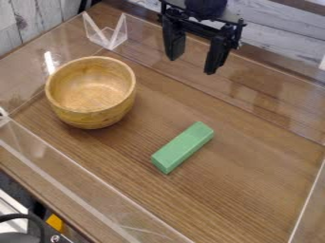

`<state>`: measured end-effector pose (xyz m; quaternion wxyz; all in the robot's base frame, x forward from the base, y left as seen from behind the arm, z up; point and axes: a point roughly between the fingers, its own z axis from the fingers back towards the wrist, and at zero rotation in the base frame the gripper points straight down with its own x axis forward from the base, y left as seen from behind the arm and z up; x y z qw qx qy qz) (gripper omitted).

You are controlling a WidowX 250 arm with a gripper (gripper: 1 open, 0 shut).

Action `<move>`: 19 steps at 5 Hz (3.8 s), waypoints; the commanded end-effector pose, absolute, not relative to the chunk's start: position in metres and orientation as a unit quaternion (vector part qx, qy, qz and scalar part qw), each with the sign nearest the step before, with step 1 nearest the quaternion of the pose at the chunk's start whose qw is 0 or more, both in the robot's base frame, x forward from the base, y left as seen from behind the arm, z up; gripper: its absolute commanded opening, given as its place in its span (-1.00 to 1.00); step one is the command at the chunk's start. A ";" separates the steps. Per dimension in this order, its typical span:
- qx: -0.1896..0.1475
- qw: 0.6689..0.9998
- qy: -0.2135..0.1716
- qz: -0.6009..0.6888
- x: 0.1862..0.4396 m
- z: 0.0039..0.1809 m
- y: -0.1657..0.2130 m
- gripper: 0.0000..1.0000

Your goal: Put the green block in the brown bowl

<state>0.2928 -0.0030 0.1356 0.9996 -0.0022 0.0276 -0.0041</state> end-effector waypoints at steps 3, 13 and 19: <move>-0.013 0.999 0.033 -0.027 0.258 0.099 0.009 1.00; -0.001 0.997 0.009 -0.080 0.246 0.044 -0.015 1.00; -0.003 0.997 -0.009 -0.078 0.246 0.041 -0.004 -1.00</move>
